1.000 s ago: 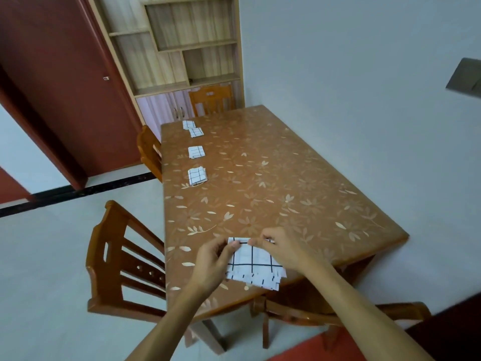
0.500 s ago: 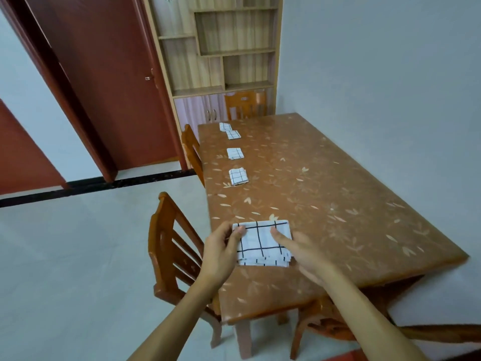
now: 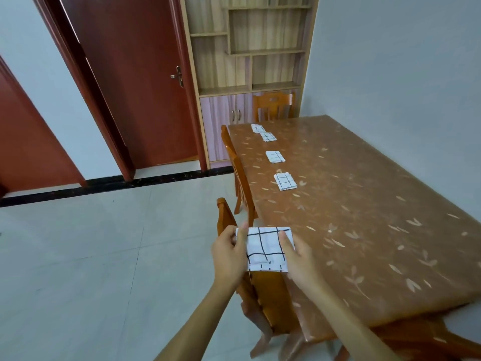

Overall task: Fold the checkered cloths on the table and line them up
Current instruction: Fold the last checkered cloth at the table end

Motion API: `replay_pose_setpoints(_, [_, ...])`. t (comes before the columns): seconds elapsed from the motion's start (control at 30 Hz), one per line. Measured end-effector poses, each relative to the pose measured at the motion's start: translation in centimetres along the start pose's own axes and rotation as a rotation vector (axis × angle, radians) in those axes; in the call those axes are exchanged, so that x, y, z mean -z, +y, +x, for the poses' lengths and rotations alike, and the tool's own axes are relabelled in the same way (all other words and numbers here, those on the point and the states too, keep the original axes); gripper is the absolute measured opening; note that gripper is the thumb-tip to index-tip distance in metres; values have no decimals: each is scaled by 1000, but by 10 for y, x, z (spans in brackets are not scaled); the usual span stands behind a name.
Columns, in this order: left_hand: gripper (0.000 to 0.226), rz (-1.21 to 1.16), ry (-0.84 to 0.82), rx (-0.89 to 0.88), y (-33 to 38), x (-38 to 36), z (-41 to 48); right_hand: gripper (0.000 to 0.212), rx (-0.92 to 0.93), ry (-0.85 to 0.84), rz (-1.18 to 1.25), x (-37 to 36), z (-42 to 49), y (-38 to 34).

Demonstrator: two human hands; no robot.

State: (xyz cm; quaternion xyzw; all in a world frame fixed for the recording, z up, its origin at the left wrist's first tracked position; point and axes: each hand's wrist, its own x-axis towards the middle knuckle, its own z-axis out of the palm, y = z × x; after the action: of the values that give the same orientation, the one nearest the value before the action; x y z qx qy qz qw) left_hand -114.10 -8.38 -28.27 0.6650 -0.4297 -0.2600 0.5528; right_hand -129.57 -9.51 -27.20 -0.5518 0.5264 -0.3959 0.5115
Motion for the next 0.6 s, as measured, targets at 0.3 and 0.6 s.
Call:
replay_pose_setpoints(0.3, [34, -92, -30, 21, -34, 23, 93, 25, 76, 117, -123, -64, 79, 4])
replay_pose_setpoints(0.6, [29, 99, -146, -73, -65, 32, 247, 34, 18, 395, -112, -94, 195, 9])
